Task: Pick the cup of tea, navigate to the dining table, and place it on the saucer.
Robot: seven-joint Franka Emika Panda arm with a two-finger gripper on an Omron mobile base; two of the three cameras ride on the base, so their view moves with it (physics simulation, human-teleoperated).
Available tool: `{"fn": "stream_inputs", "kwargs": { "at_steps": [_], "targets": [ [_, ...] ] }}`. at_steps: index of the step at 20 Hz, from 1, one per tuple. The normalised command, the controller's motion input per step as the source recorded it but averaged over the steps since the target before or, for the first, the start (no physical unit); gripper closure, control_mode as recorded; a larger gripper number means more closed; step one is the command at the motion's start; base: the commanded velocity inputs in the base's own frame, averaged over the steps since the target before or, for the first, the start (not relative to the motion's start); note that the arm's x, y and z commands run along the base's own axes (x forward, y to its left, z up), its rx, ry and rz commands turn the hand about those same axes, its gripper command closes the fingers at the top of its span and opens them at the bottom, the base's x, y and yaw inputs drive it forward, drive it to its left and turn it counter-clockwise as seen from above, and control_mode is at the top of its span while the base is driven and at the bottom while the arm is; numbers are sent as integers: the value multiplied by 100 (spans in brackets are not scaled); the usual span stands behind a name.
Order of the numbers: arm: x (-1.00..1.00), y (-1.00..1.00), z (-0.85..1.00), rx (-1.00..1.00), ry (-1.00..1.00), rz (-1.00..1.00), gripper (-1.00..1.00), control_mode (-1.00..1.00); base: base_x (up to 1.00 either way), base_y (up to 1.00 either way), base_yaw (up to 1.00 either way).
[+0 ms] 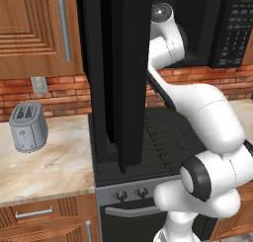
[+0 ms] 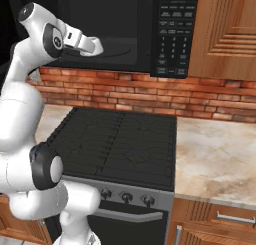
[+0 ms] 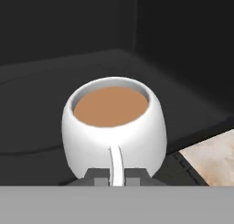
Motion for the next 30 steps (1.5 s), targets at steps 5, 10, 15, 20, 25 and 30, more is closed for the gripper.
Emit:
{"fn": "stream_inputs", "kwargs": {
  "at_steps": [5,10,15,20,25,30],
  "targets": [
    [-82,-23,1,0,-3,11,100,-100,0,0,0],
    [-83,-22,0,0,-2,10,100,-100,0,0,0],
    [-80,-15,0,0,-1,10,100,-100,0,0,0],
    [-78,-12,0,0,0,9,100,-100,0,0,0],
    [-68,-7,0,0,0,7,100,-100,0,0,0],
    [-58,-1,0,0,0,3,100,-100,0,0,0]
  ]
}}
